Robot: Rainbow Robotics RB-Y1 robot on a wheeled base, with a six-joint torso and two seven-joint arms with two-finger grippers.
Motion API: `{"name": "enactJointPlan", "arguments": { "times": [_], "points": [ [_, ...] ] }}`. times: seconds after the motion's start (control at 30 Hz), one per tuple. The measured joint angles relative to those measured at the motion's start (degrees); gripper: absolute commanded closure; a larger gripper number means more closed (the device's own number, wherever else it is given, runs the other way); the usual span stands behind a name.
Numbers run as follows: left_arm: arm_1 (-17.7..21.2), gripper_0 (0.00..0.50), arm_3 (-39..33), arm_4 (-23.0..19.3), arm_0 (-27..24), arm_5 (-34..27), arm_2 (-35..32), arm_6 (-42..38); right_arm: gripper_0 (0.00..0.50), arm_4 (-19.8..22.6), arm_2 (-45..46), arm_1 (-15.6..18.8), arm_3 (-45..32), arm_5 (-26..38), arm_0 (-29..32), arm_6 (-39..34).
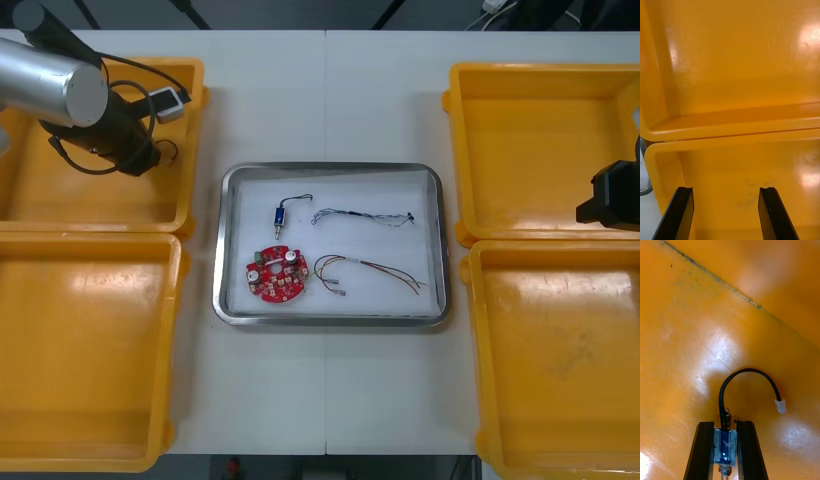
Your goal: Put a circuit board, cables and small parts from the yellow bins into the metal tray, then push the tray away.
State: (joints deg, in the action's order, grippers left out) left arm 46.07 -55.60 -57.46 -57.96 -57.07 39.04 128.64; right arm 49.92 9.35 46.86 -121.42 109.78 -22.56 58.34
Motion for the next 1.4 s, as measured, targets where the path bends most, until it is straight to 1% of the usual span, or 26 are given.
{"name": "enactJointPlan", "arguments": {
  "times": [0.07,0.17,0.37,0.57,0.63,0.7,0.73,0.8,0.97,1.03,1.2,1.4],
  "points": [
    [0.34,0.5,-0.19,-0.92,-0.15,-0.35,0.27,0.0,0.0,0.12,0.5,0.0,0.0,0.0,0.84,0.0],
    [1.17,0.5,-1.82,-1.42,-0.17,-2.59,0.45,0.0,0.0,0.67,1.42,0.0,0.0,0.0,2.32,0.0],
    [5.14,0.5,-8.5,-2.11,-0.17,-8.99,-0.35,0.0,0.0,1.69,3.04,0.0,-0.02,0.0,5.3,-0.01],
    [8.92,0.5,-15.49,-2.09,-0.16,-18.45,-6.56,-0.02,0.0,2.27,3.16,0.0,-0.04,0.01,6.47,-0.05],
    [9.74,0.5,-18.87,-1.12,-0.16,-22.41,-8.94,-0.13,0.0,2.35,3.16,0.0,-0.05,0.01,6.66,-0.07],
    [10.26,0.5,-22.75,0.71,-0.16,-25.98,-10.78,-1.18,0.0,2.36,3.16,0.0,-0.06,0.01,6.85,-0.12],
    [10.43,0.5,-24.44,1.41,-0.16,-27.46,-11.55,-2.55,0.0,2.36,3.17,0.0,-0.06,0.01,6.96,-0.15],
    [10.63,0.5,-27.14,2.16,-0.16,-29.81,-12.78,-7.77,0.0,2.36,3.22,0.0,-0.06,0.01,7.2,-0.25],
    [10.66,0.5,-29.49,2.13,-0.17,-35.17,-16.29,-26.63,0.0,2.52,4.06,0.0,-0.08,0.02,8.18,-0.26],
    [10.66,0.5,-30.32,1.9,-0.16,-37.71,-18.25,-31.35,0.0,2.66,4.27,0.0,-0.11,0.02,8.48,-0.26],
    [10.66,0.5,-33.24,1.17,-0.16,-42.86,-21.66,-32.14,0.0,2.7,4.29,0.0,-0.13,0.02,8.67,-0.26],
    [10.58,0.5,-35.74,-0.71,-0.16,-46.26,-22.0,-33.28,0.0,3.04,4.29,0.0,-0.13,0.02,8.74,-0.26]
  ]
}}
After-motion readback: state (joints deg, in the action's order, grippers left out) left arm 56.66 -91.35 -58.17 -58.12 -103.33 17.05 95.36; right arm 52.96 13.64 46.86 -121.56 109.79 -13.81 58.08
